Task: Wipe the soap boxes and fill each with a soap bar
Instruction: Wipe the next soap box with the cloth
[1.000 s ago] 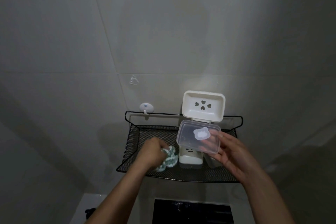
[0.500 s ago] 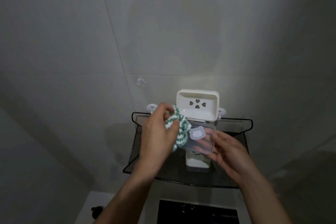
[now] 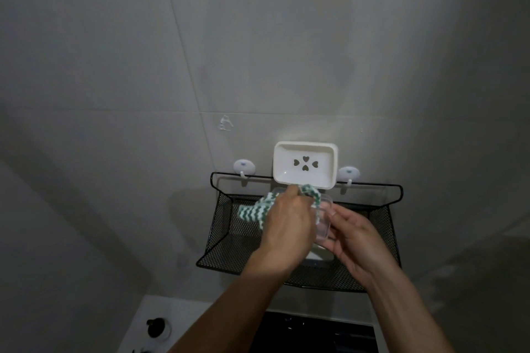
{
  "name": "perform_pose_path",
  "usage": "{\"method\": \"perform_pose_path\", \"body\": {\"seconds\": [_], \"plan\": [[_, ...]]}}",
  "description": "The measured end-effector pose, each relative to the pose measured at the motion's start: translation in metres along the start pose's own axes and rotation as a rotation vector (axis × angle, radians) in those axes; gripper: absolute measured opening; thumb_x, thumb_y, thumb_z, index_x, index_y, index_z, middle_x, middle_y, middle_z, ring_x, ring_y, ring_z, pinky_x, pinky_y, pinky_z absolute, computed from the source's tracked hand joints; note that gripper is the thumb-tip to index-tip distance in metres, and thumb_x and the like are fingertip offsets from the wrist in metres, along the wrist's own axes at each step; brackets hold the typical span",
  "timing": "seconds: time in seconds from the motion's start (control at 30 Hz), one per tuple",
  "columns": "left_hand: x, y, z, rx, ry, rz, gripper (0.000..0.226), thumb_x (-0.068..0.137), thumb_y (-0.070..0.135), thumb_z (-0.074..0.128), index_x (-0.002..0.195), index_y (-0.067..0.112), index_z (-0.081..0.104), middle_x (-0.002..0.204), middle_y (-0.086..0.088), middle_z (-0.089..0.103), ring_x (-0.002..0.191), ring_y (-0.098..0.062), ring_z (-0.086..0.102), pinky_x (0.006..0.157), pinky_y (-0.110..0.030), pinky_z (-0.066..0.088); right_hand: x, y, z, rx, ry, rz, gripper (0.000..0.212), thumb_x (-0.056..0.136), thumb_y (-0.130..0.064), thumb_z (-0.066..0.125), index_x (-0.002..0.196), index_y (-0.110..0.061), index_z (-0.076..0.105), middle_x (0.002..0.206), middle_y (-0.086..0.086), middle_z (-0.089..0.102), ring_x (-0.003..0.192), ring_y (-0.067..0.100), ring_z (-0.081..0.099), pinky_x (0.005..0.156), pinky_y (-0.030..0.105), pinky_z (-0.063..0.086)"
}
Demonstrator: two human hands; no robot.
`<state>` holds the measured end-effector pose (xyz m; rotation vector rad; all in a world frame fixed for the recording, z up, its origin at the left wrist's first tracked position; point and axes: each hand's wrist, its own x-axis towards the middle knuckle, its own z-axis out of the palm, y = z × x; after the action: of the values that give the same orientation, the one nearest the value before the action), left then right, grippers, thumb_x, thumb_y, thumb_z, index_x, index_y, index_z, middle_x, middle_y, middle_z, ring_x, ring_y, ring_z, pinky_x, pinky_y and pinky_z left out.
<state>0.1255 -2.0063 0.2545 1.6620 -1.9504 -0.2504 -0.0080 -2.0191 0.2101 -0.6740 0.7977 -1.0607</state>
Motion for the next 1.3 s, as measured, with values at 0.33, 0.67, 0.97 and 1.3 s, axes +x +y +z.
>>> {"method": "perform_pose_path", "body": {"seconds": [0.33,0.67,0.97,1.3], "plan": [[0.006,-0.002,-0.012,-0.199,-0.360,0.074,0.036,0.100,0.025,0.041,0.131,0.026,0.060,0.106,0.006,0.047,0.105,-0.014,0.048,0.101,-0.045,0.040,0.000,-0.009,-0.008,0.077,-0.043,0.000,0.038,0.096,-0.014,0.052,0.128,0.004,0.059,0.119,0.030,0.068,0.098,0.031,0.073,0.078,0.043,0.063],[0.002,-0.006,-0.021,-0.052,-0.422,0.171,0.033,0.095,0.017,0.052,0.121,0.031,0.067,0.102,0.008,0.045,0.107,-0.020,0.044,0.100,-0.044,0.035,0.000,-0.013,-0.013,0.007,-0.026,-0.038,0.034,0.094,-0.015,0.055,0.122,0.001,0.066,0.113,0.024,0.072,0.093,0.029,0.074,0.071,0.037,0.062],[-0.003,-0.009,-0.030,0.270,-0.285,0.304,0.030,0.100,0.028,0.043,0.115,0.033,0.069,0.100,0.003,0.048,0.100,-0.018,0.036,0.083,-0.039,0.026,-0.005,-0.012,-0.010,-0.017,0.016,-0.004,0.029,0.102,-0.010,0.048,0.122,0.005,0.063,0.114,0.028,0.071,0.098,0.036,0.073,0.070,0.045,0.063],[-0.010,-0.011,-0.022,0.175,-0.233,0.364,0.033,0.097,0.025,0.045,0.119,0.036,0.068,0.096,0.007,0.045,0.095,-0.014,0.033,0.076,-0.037,0.022,-0.005,-0.012,-0.009,-0.058,0.033,-0.015,0.028,0.102,-0.012,0.048,0.118,0.001,0.066,0.111,0.028,0.072,0.093,0.032,0.074,0.074,0.045,0.064]]}}
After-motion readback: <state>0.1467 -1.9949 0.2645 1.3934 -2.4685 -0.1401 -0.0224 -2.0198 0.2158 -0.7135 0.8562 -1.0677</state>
